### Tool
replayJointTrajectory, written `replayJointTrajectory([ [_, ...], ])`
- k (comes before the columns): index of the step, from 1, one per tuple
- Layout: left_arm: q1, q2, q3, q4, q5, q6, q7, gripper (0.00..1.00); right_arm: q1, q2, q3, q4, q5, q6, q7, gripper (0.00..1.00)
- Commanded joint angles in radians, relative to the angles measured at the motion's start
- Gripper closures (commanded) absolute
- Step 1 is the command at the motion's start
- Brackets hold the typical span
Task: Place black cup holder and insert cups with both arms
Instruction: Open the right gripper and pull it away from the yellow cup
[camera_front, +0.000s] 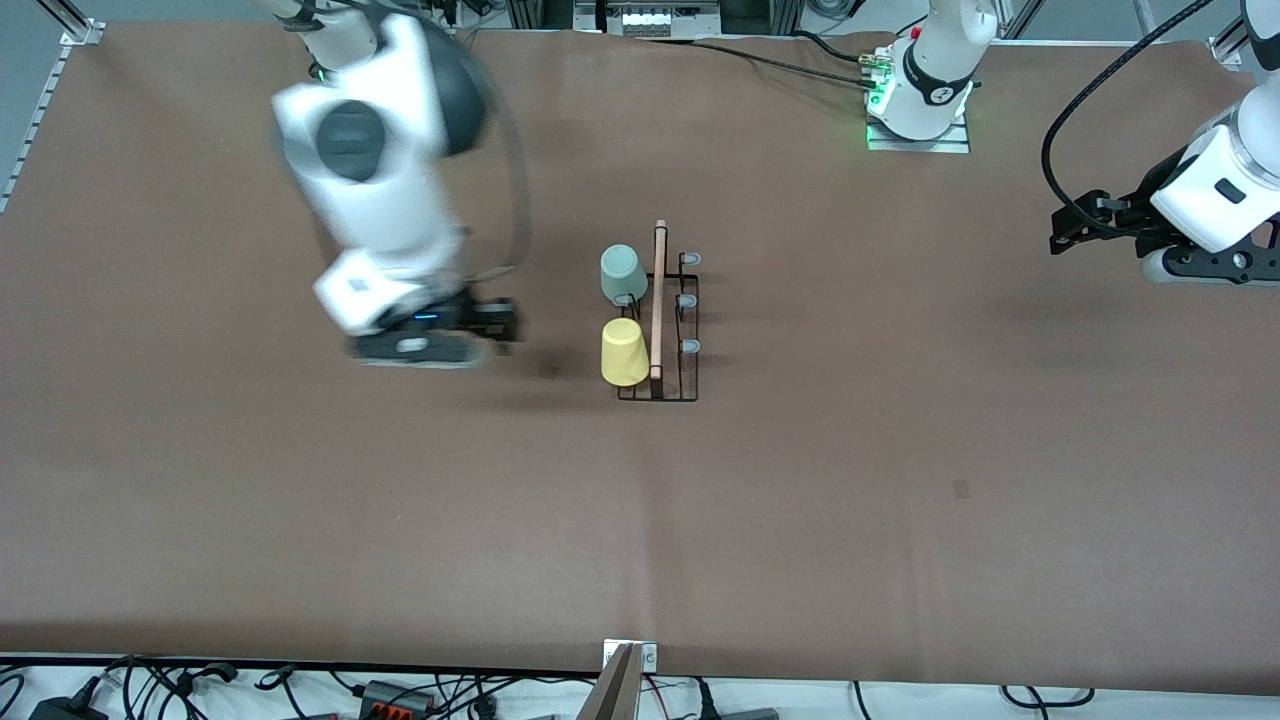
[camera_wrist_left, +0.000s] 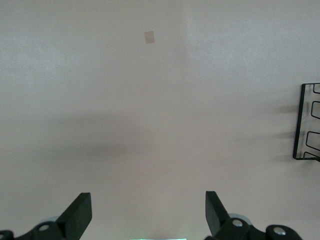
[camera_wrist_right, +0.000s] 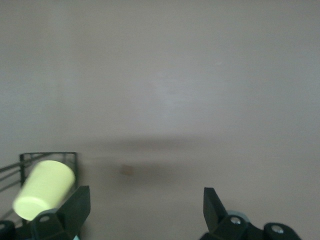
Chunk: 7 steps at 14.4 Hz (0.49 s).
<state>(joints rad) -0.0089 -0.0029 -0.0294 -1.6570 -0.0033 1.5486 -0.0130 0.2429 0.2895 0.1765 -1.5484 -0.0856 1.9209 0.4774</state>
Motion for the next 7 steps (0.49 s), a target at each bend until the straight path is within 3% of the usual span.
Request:
replayJointTrajectory([
  [1,0.003,0.001,0.005,0.019,-0.012,-0.025,0.024,0.0,-0.201,-0.096,0.017,-0.027,0.069,-0.094,-0.201,0.0],
  [3,0.015,0.0,0.005,0.019,-0.012,-0.028,0.024,0.0,-0.283,-0.157,-0.026,-0.024,0.06,-0.15,-0.337,0.0],
  [5,0.015,-0.002,0.005,0.019,-0.012,-0.028,0.024,0.0,-0.293,-0.225,-0.107,-0.019,0.055,-0.17,-0.358,0.0],
  [7,0.015,-0.006,0.0,0.02,-0.012,-0.05,0.022,0.0,-0.338,-0.251,-0.112,0.002,0.052,-0.233,-0.37,0.0],
])
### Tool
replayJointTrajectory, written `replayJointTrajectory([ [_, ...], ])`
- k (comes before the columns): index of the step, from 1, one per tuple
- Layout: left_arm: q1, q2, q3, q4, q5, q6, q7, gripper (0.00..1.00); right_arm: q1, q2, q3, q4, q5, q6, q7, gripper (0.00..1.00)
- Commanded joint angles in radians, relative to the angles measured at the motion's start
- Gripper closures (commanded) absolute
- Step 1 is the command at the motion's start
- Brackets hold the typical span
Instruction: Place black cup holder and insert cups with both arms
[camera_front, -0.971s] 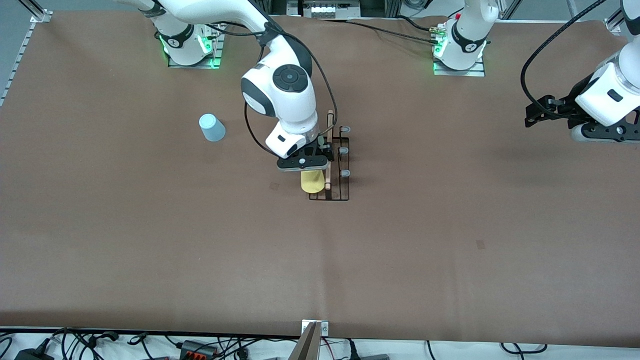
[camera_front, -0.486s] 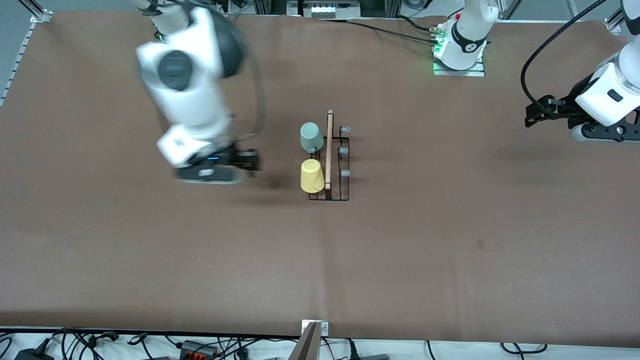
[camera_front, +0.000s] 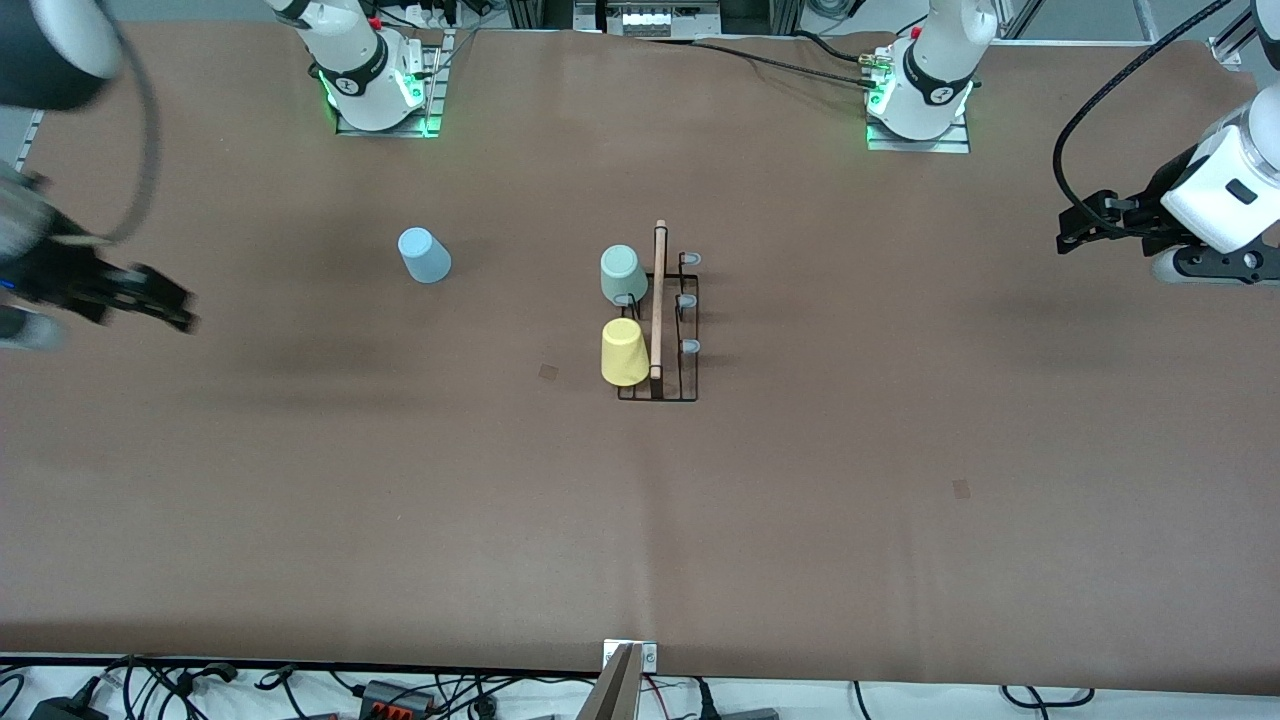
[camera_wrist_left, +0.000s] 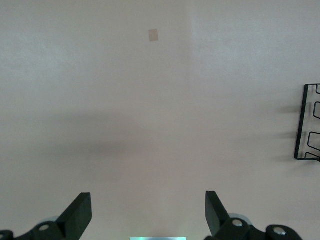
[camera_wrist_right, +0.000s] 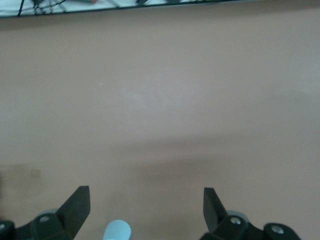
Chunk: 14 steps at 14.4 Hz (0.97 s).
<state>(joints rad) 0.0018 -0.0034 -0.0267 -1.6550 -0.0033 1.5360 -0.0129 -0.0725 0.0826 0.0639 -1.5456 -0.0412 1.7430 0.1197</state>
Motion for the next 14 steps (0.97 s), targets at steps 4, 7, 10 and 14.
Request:
replayJointTrajectory([
  [4,0.004,-0.007,0.001,0.018,-0.012,-0.042,0.022,0.0,-0.02,0.009,0.002,0.069,0.021,-0.203,-0.006,0.0],
  [7,0.004,-0.007,0.002,0.018,-0.012,-0.042,0.022,0.0,-0.016,0.031,0.004,0.033,0.017,-0.142,-0.012,0.0],
  [10,0.006,-0.006,0.002,0.018,-0.012,-0.042,0.022,0.0,0.008,0.029,0.005,0.027,0.015,-0.106,-0.031,0.0],
  [14,0.006,-0.006,0.002,0.018,-0.012,-0.042,0.022,0.0,0.031,0.031,0.007,0.038,0.004,-0.105,-0.029,0.0],
])
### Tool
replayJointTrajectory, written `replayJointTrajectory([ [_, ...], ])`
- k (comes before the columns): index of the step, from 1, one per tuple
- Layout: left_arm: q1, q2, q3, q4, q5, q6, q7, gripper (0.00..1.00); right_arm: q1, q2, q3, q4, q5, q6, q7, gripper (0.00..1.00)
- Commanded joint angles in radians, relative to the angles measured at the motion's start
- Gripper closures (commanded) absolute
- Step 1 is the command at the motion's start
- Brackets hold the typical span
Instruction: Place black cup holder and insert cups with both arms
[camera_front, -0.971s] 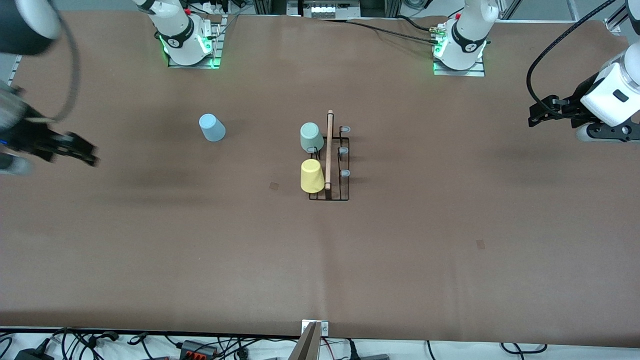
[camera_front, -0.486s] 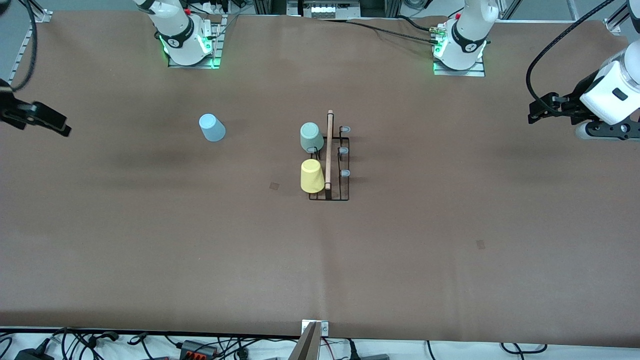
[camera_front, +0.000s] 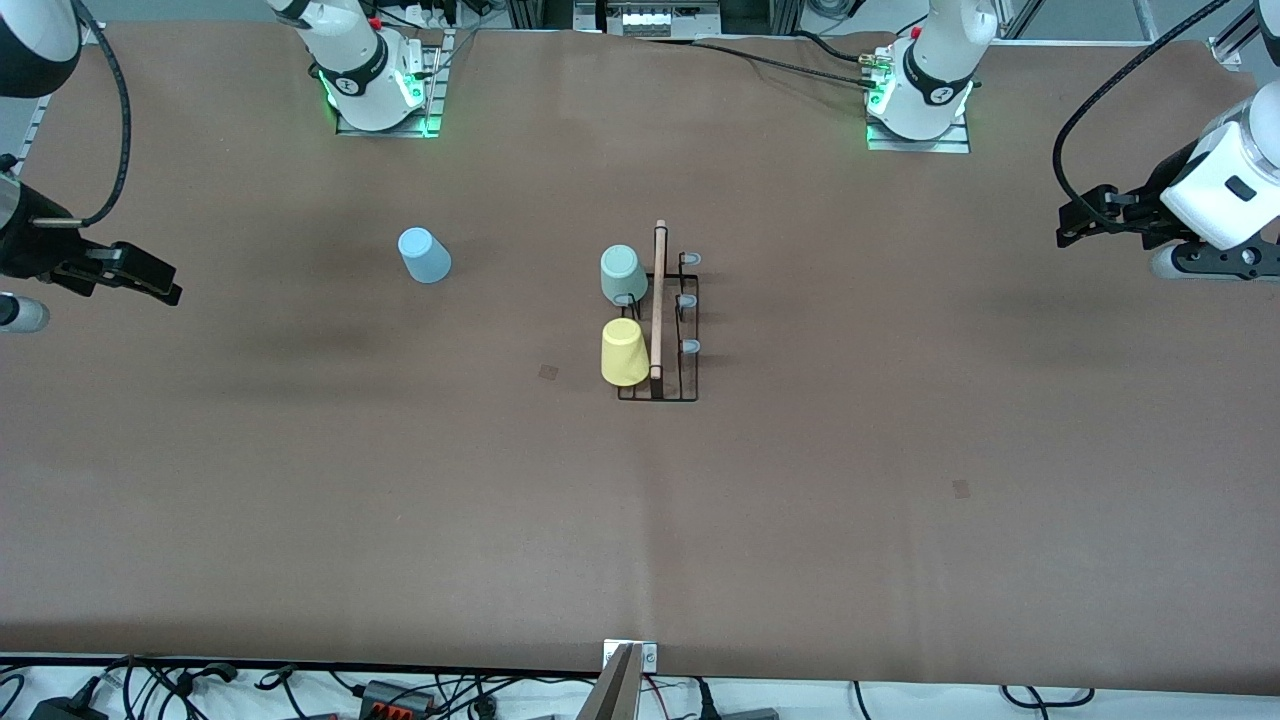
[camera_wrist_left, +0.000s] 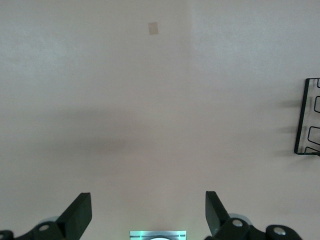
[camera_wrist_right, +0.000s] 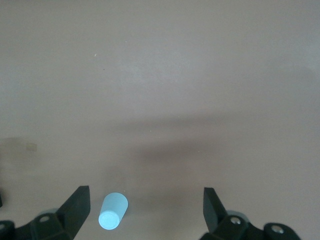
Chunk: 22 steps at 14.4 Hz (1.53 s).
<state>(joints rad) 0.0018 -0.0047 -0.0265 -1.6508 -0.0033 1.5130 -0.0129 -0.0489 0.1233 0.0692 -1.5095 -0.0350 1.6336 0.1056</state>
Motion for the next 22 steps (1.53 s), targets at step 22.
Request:
replayJointTrajectory([
  [22,0.006,-0.005,0.002,0.014,-0.012,-0.02,0.022,0.0,-0.025,-0.001,-0.008,0.054,0.02,-0.027,-0.02,0.0],
])
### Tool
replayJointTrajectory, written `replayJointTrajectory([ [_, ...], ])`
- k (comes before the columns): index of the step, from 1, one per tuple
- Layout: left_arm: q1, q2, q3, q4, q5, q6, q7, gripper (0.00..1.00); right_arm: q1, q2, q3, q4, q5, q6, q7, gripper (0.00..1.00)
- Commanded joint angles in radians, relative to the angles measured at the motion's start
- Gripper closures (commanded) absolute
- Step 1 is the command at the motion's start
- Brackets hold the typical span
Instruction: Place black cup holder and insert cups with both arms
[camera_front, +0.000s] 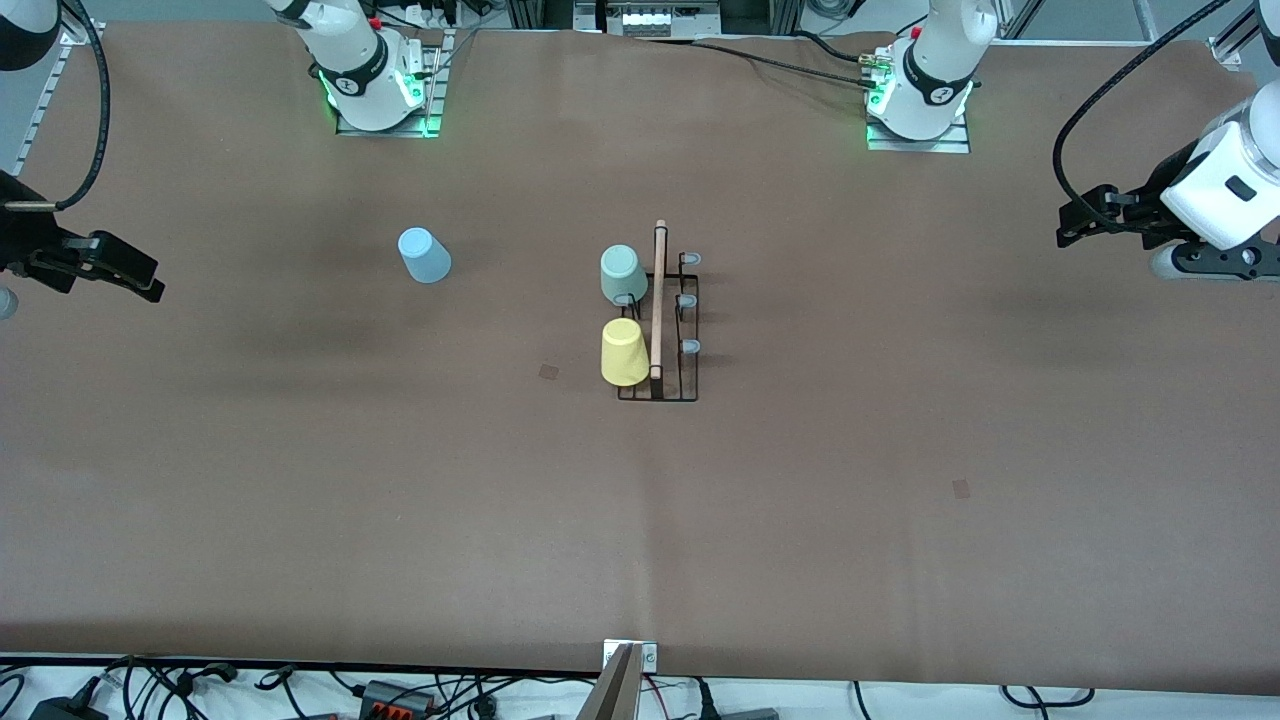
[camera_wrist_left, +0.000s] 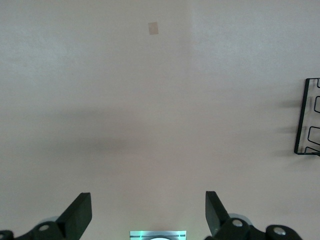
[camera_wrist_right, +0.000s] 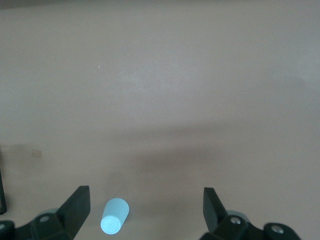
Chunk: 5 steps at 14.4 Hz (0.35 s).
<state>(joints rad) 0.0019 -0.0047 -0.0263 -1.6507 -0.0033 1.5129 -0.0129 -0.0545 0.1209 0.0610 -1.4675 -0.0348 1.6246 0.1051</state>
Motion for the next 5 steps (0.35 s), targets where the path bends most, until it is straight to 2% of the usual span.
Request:
replayJointTrajectory([
  [1,0.006,-0.005,0.002,0.014,-0.012,-0.02,0.022,0.0,-0.021,0.002,-0.003,0.013,0.032,-0.032,-0.018,0.0],
  [5,0.006,-0.005,0.002,0.014,-0.012,-0.02,0.022,0.0,-0.039,-0.004,-0.004,0.015,0.058,-0.041,-0.021,0.0],
])
